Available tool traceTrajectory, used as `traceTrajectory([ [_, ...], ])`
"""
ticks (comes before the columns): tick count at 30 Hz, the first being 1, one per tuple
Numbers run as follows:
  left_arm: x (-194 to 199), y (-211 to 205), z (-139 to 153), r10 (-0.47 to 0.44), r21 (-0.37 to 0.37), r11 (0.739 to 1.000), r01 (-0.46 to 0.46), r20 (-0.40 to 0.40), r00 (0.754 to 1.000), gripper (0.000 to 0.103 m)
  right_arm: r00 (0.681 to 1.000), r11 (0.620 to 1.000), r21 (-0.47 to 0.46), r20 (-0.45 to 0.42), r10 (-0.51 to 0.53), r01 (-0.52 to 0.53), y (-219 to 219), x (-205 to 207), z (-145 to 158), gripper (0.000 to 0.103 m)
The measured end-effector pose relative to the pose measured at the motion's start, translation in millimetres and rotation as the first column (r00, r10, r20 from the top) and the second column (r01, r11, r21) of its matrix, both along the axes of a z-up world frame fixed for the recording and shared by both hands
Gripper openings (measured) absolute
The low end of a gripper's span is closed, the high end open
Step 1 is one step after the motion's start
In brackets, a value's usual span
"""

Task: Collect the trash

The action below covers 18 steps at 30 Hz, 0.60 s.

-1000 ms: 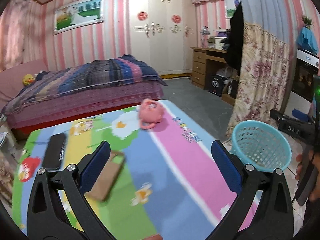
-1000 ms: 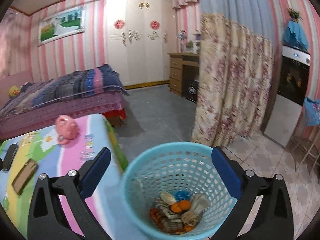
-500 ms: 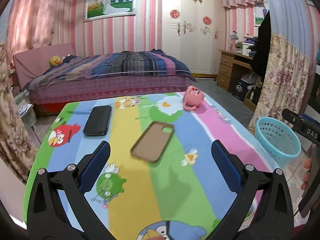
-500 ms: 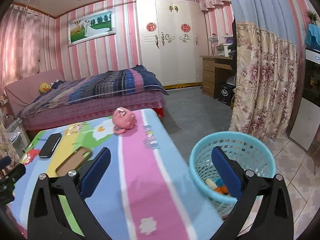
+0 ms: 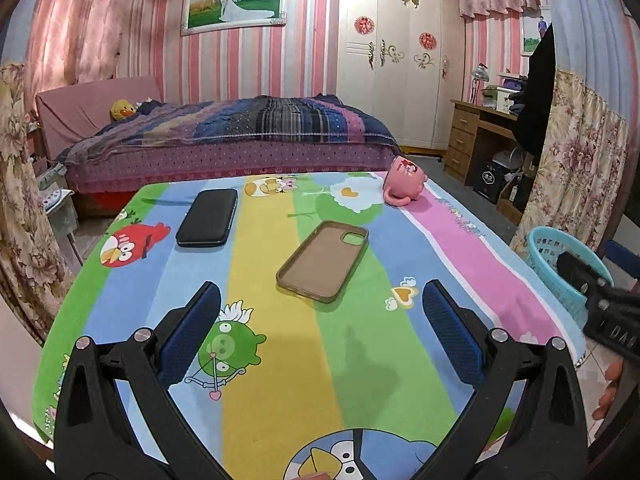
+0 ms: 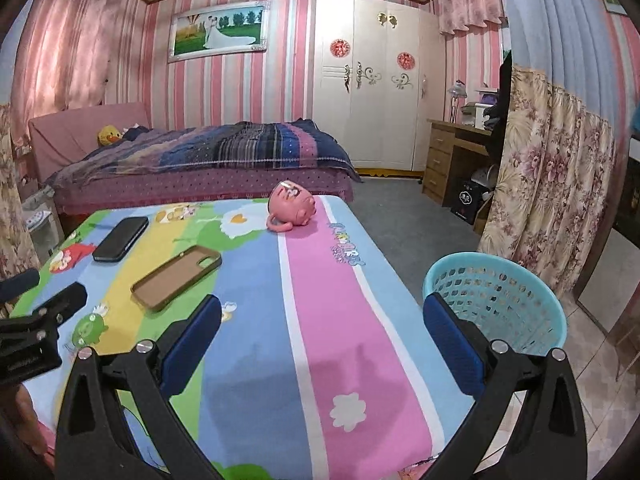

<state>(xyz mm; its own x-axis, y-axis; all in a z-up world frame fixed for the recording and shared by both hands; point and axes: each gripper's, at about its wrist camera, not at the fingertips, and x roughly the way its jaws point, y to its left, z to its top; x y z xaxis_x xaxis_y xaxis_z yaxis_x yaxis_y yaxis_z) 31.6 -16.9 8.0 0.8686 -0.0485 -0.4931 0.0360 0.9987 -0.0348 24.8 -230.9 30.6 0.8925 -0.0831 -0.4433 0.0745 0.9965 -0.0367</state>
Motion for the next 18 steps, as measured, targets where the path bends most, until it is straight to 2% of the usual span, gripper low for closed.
traceTrajectory([
  [14,12,-8,-10,-0.026,0.036,0.999,0.028,-0.053,0.998,0.098,1.0,0.999,-0.009,0.003,-0.031,0.031,4,4,-8,0.099],
  [18,13,-9,-12,-0.021,0.041,0.999,0.024,-0.06,0.998,0.098,0.999,0.999,0.016,-0.001,-0.048,0.048,1,5,-7,0.099],
])
